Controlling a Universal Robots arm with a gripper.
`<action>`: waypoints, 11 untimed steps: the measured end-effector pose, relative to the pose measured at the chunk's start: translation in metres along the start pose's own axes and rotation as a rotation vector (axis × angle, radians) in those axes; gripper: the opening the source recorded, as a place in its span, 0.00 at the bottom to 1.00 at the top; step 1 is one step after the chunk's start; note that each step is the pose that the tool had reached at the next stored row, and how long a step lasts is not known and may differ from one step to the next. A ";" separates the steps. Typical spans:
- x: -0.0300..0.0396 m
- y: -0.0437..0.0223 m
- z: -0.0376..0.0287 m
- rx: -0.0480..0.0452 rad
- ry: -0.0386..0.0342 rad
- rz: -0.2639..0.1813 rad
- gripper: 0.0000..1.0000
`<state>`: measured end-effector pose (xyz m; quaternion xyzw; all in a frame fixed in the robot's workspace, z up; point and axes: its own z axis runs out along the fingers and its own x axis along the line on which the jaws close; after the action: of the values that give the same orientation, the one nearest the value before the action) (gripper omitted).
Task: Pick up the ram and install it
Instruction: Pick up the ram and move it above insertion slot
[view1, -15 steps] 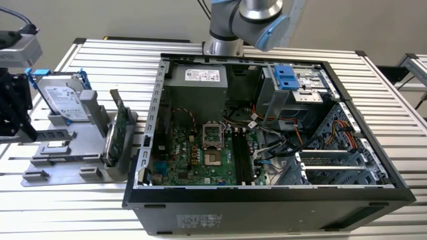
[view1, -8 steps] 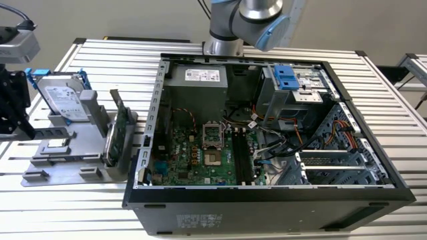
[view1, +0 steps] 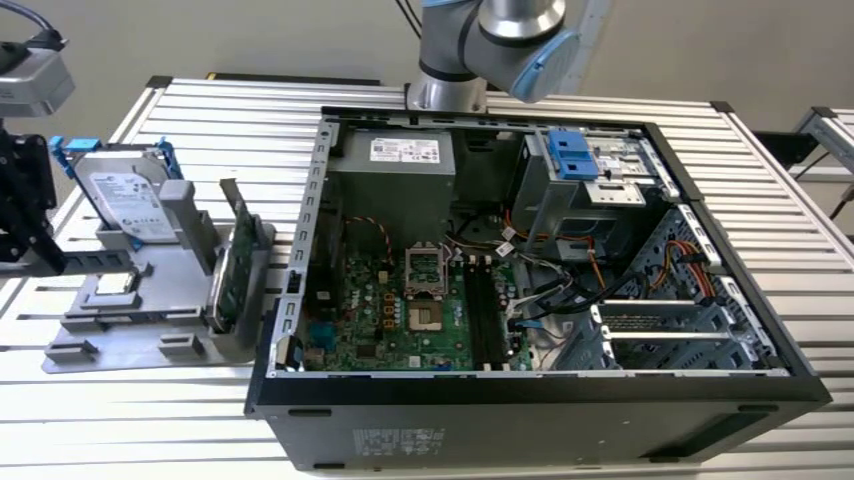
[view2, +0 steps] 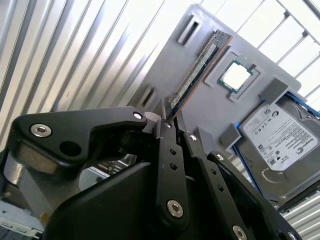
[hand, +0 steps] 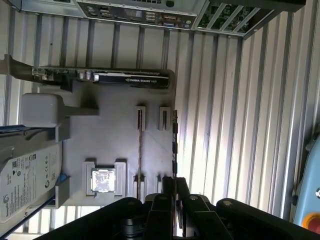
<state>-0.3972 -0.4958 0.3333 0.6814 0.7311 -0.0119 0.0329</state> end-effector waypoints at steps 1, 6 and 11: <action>0.0000 0.0000 -0.0008 0.0000 0.0000 0.000 0.00; -0.0003 -0.0001 -0.0047 0.0000 0.0000 0.000 0.00; -0.0005 -0.0002 -0.0085 0.0000 0.0000 0.000 0.00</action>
<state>-0.3977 -0.4958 0.3418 0.6814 0.7311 -0.0119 0.0329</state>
